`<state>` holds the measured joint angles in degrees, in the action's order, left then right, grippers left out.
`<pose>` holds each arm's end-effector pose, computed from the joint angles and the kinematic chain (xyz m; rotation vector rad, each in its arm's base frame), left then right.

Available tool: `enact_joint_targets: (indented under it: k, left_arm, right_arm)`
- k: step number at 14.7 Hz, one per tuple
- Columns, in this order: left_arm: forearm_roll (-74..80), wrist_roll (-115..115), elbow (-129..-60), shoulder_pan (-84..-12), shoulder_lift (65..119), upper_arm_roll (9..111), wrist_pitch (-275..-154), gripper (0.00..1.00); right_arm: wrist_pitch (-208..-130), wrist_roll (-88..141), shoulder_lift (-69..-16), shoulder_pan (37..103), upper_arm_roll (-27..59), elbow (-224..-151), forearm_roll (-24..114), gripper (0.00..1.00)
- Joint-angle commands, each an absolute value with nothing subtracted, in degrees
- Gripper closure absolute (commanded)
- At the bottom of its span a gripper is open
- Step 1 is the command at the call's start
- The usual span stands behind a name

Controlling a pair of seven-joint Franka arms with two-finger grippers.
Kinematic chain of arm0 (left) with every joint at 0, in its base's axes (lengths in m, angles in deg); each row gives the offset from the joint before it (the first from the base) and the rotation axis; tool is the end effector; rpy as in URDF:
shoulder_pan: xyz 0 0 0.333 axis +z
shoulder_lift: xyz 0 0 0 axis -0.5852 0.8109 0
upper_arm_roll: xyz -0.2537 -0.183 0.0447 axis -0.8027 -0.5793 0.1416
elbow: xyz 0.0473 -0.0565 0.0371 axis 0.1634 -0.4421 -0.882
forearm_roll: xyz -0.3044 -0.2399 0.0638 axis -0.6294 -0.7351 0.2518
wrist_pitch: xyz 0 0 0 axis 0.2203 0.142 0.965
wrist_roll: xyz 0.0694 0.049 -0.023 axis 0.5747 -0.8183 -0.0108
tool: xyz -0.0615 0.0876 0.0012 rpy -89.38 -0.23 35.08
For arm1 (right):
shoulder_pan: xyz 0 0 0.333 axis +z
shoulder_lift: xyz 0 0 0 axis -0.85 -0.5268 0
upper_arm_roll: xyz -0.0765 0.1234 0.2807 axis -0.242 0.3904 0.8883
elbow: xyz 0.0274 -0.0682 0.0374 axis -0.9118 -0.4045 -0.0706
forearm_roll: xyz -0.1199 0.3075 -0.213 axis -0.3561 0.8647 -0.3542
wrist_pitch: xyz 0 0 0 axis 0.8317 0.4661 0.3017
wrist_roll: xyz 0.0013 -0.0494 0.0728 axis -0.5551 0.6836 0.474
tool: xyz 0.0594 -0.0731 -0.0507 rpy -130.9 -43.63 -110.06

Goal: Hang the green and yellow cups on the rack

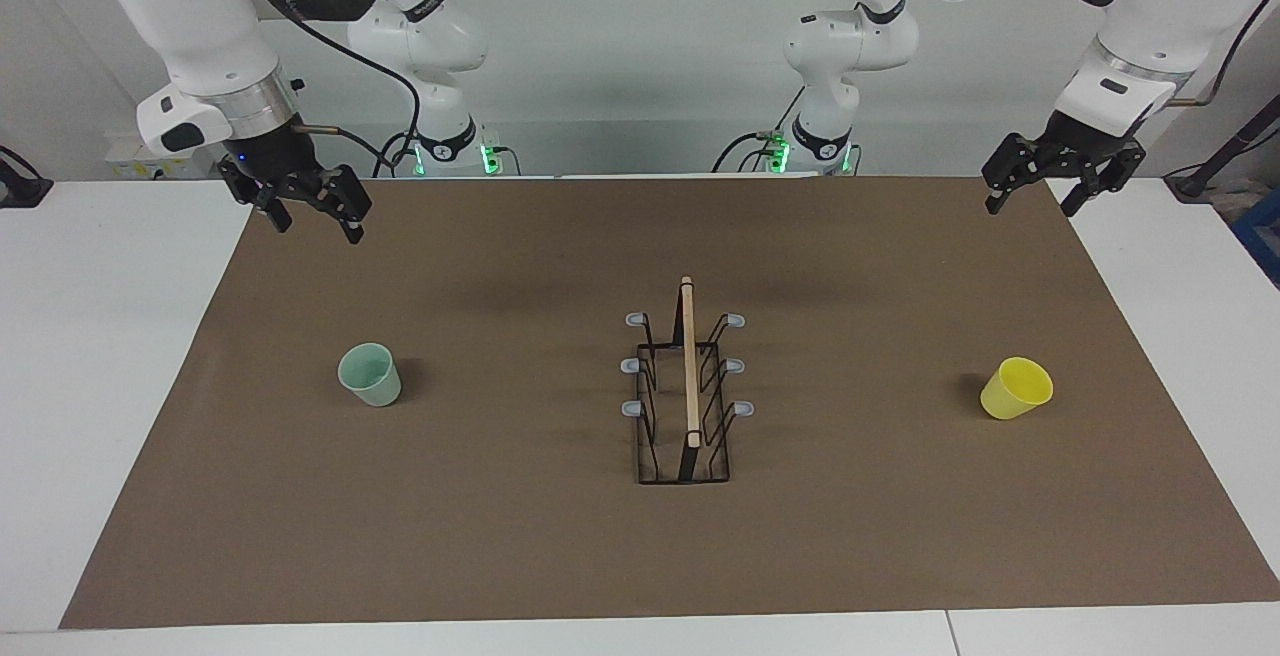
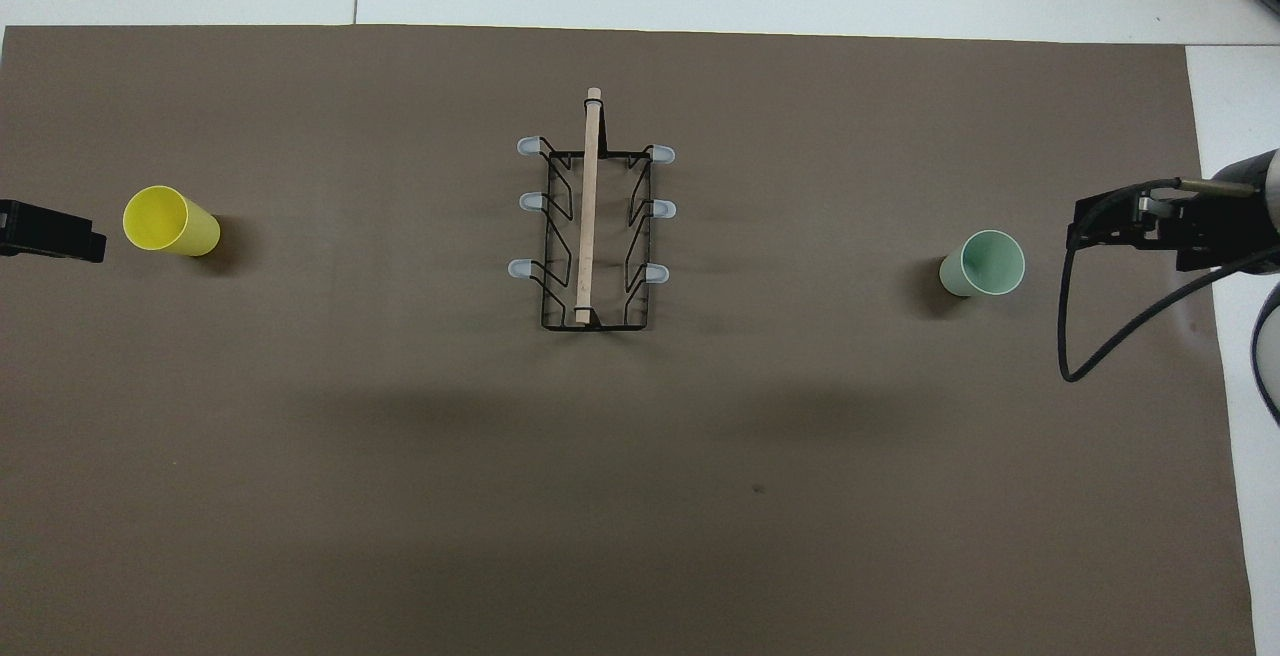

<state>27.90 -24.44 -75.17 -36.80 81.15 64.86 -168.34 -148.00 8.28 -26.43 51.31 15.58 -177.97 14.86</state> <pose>0.5546 0.0075 0.6348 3.1242 -0.2222 0.0775 0.5591 -0.0003 0.6082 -3.1187 0.2806 -0.0826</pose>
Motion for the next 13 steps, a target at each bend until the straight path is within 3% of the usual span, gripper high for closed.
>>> enact_joint_targets:
  k: [1,9,13]
  left_arm:
    - [28.1,-25.4,-76.5,-36.7,80.4,65.0,-168.9,0.0]
    - [28.0,-24.4,-77.6,-36.7,80.0,65.0,-171.3,0.0]
    - [27.1,-24.2,-76.1,-35.2,82.4,65.7,-172.0,0.0]
  right_arm:
    - [-148.2,14.0,-25.7,48.9,15.8,-178.5,14.3,0.0]
    - [-149.8,14.2,-25.7,48.6,15.9,-179.0,14.4,0.0]
    - [-152.3,14.1,-28.7,49.6,16.0,-179.1,13.7,0.0]
